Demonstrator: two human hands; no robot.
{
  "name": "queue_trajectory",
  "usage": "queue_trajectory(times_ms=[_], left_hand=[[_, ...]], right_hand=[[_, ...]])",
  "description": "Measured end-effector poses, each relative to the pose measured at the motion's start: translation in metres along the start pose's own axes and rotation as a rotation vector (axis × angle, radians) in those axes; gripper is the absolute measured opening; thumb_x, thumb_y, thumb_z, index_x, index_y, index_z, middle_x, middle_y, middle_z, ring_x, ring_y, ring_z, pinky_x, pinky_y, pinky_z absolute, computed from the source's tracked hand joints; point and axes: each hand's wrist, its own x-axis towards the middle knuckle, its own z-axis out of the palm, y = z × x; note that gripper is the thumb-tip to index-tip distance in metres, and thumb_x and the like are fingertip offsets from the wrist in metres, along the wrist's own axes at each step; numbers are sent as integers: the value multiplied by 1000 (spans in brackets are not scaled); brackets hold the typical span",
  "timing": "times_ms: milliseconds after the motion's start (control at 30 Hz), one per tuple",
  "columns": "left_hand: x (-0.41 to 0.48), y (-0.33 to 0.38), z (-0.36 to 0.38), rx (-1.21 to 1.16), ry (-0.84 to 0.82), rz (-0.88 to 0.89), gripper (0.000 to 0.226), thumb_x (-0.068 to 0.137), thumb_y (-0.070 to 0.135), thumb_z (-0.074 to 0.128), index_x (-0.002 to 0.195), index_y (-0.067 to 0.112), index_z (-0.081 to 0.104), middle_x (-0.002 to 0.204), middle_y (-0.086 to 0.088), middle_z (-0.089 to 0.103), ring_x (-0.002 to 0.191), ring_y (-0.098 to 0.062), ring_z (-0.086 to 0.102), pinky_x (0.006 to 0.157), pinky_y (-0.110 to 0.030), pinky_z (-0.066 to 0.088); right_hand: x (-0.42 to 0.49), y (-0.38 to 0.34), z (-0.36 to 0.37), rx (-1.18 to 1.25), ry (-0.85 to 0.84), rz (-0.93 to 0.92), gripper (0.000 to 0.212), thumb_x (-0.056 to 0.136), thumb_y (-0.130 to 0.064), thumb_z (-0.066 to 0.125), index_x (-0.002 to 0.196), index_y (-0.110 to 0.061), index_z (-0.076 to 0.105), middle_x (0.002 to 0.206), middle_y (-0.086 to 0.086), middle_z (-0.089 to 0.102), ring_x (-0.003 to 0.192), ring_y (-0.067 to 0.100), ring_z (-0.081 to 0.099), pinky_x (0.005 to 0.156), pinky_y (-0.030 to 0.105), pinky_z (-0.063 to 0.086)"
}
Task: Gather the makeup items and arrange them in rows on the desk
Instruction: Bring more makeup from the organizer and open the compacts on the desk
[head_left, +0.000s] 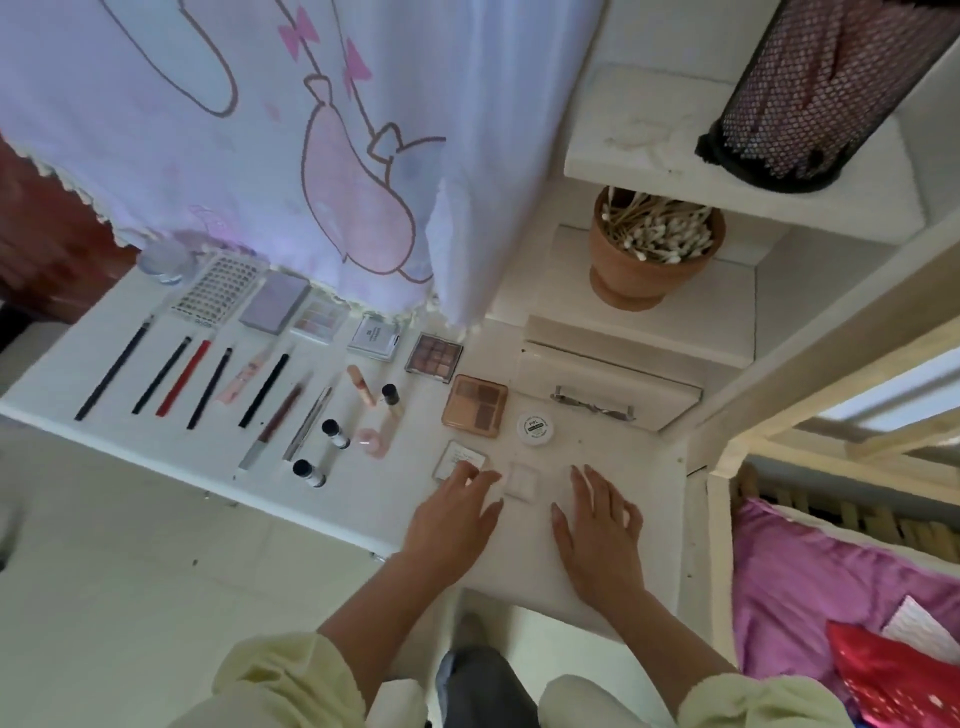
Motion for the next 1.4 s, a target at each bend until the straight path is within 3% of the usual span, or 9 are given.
queue_trajectory(times_ms=[167,300,400,500,600,800,1067,1400], left_hand=[[-45,-32,-34,-50,207,-39,36,101,36,40,136,28,48,133,8,45,117,-9,50,94,-27,48],[-96,-73,-56,-93,342,-136,33,100,30,43,131,25,53,132,6,50,119,-10,48,96,-24,44],[-160,-117,-67,-118,430,-284,34,98,27,45,131,24,53,134,5,51,121,-13,48,97,-26,42],[-229,-162,-70,-145,461,-453,36,97,26,46,132,25,52,130,2,53,121,-15,47,97,-29,42],[-305,-208,-67,-184,506,-599,33,94,26,49,126,25,57,123,1,58,117,-17,51,94,-31,45],[-466,-285,-54,-253,580,-835,29,92,23,52,119,21,63,117,-2,61,111,-19,54,90,-28,44],[-670,-359,-48,-426,856,-1188,28,88,18,56,114,18,65,109,-6,61,106,-23,58,90,-32,48],[-905,-473,-36,-415,955,-1555,31,92,25,53,121,21,61,120,-3,58,113,-22,55,90,-32,48]], right_hand=[[1,-65,-12,11,110,-246,43,88,-35,36,116,-12,59,116,8,64,102,27,63,83,45,50],[-7,-137,-17,47,120,-516,36,81,-29,39,97,-13,66,94,4,67,85,25,65,67,37,53],[-39,-199,-13,34,59,-653,34,76,-28,41,92,-14,68,83,0,66,72,20,64,58,32,51],[-81,-258,0,-36,-5,-769,24,73,-23,52,90,-15,67,84,0,64,73,22,63,60,35,48],[-138,-318,13,-21,-66,-906,27,72,-22,46,88,-13,66,84,1,63,73,24,63,58,35,45],[-265,-430,40,-53,-216,-1143,33,90,-23,47,123,-18,53,123,-2,49,117,19,45,95,38,33],[-418,-591,74,-210,-303,-1537,32,94,-29,44,125,-20,48,128,-1,45,124,21,38,98,39,30],[-642,-794,146,-365,-441,-1879,36,94,-35,44,127,-20,47,132,1,43,126,21,36,97,39,30]])
